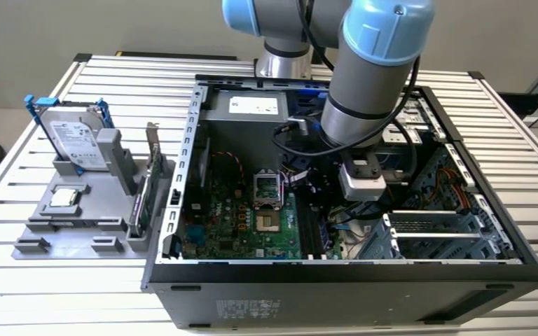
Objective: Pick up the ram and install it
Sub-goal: 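Insert the ram into the slot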
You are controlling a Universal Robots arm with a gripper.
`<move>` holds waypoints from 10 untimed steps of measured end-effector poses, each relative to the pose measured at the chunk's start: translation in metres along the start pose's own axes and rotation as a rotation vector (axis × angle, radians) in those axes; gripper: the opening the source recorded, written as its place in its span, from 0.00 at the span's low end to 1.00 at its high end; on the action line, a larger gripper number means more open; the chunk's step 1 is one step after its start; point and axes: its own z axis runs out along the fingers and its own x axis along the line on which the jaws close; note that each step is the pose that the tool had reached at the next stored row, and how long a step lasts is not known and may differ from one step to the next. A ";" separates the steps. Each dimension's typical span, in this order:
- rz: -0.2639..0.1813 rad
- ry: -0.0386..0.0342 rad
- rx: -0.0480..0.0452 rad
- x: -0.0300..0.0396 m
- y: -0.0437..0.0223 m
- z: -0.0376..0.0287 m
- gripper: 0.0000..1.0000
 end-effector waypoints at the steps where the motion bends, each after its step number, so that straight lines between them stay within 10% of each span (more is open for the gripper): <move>1: 0.000 0.0000 0.0000 -0.0006 0.0000 0.0000 0.00; 10: 0.000 0.0000 0.0018 -0.0017 -0.0002 0.0020 0.00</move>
